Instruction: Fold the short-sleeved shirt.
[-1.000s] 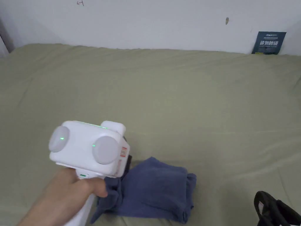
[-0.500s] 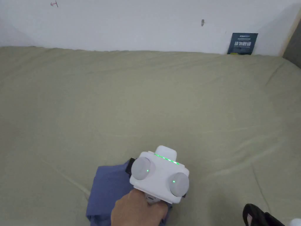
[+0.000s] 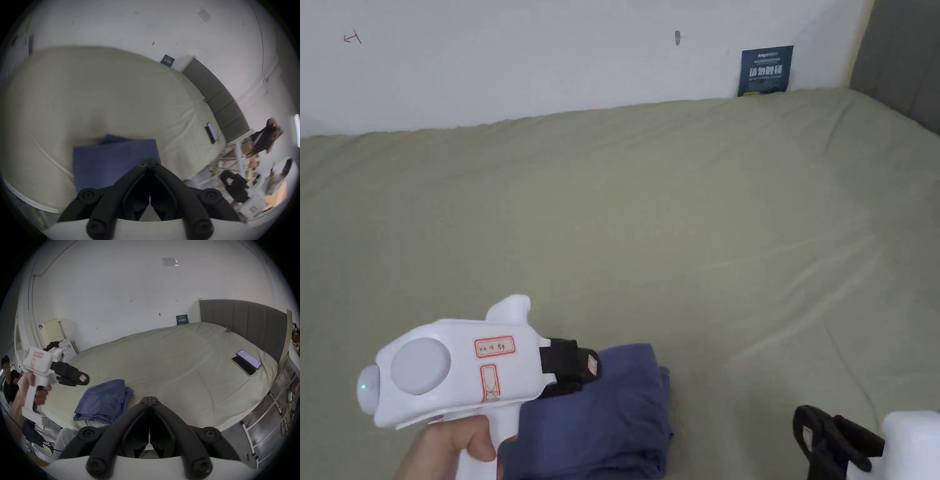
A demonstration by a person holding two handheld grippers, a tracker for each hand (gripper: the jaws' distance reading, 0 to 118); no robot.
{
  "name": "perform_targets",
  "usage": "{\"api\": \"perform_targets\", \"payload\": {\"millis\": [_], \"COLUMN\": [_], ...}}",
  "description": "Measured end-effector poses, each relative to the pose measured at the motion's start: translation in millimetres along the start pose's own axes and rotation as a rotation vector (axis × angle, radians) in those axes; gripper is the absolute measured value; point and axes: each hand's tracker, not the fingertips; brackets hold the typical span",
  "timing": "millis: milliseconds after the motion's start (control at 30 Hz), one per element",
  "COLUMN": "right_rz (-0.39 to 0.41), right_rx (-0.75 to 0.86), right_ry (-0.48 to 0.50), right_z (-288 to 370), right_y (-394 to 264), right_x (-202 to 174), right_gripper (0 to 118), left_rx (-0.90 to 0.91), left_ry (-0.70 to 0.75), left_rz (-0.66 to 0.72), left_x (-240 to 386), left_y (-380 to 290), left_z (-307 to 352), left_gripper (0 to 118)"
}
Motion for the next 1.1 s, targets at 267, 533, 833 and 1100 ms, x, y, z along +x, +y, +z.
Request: {"api": "perform_targets", "payload": {"millis": [267,533,833,1100], "right_rz": [-0.028,-0.013,-0.121,-0.425], "right_rx": [-0.053,-0.100,-0.314,-0.636], "right_ry": [-0.019,-0.025,0.493,0.715], "right_z": [-8,-14,-128,-251], "right_y": [-7,-9,27,-13], "right_x": [10,13,-58,-30], "right_gripper": [0,0,0,0], "left_rx": [-0.191,-0.130,0.035,0.052], "left_ry": [-0.141,-0.136,0.015,0.032], "left_rz": [0.127,0.081,0.067,0.195], "left_x": [-31,-31,-68,-138], "left_y": [-16,-7,3,-7], "left_z": [-95,-67,75,83], "left_gripper": [0,0,0,0]}}
